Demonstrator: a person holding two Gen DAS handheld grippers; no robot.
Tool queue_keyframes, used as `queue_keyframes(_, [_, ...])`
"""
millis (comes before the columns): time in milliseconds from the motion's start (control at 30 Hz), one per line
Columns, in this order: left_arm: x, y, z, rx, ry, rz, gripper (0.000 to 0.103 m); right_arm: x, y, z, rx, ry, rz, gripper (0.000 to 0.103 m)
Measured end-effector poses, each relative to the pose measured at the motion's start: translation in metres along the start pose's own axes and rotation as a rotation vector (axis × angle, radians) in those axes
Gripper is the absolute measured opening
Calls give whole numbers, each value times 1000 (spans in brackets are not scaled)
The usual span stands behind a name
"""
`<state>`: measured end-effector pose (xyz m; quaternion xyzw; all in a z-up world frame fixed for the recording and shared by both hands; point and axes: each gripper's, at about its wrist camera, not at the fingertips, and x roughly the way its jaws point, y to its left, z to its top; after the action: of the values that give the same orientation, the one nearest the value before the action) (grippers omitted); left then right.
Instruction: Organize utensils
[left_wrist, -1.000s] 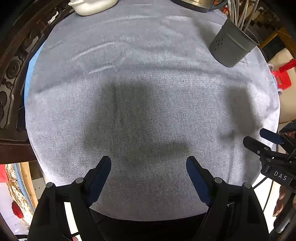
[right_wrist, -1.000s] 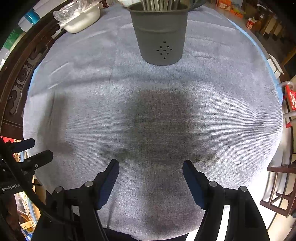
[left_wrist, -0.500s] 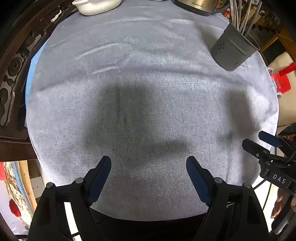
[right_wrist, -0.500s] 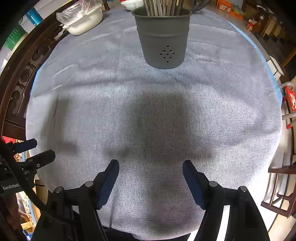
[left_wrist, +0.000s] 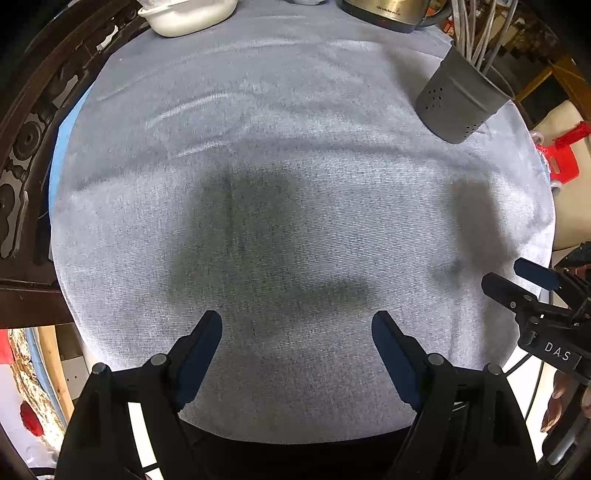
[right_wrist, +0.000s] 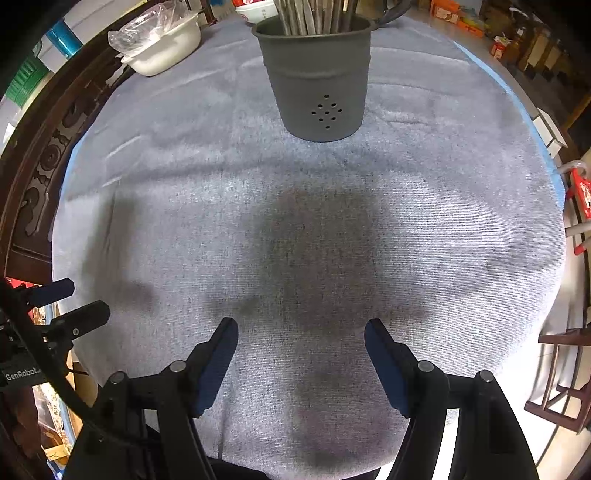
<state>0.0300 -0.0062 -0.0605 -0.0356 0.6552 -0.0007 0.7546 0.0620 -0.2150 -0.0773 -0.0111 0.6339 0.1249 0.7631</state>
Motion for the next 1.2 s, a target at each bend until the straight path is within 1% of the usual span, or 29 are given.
queue_keyframes(133, [-10,-1,-3,2,-28,-17,84,-7,2,-3,-4,-14,-2,74])
queue_keyframes(233, [-20,-2,-3,6,-66,-14,84,-12,3,-5,-4,-30,-2,74])
queue_keyframes(400, [-38,-8,-6,5,-132,-31,84,-27,6,-10,-8,-78,-1,74])
queue_keyframes(533, [-46,-10,-7,-1,-189,-29,84,-44,1,-12,26,-173,-3,74])
queue_keyframes(700, [-66,-15,-2,-6,-300,-34,84,-71,-1,-10,54,-303,-1,74])
queue_keyframes(767, [-71,-17,0,-5,-340,-40,84,-79,0,-9,55,-337,-7,74])
queue_keyframes(1033, [-90,-25,3,4,-456,-85,84,-105,-3,-15,73,-480,-22,74])
queue_keyframes(1167, [-102,-28,3,5,-538,-104,84,-118,-6,-18,86,-554,-24,74])
queue_keyframes(1200, [-108,-29,3,6,-570,-111,84,-123,-7,-19,86,-578,-28,74])
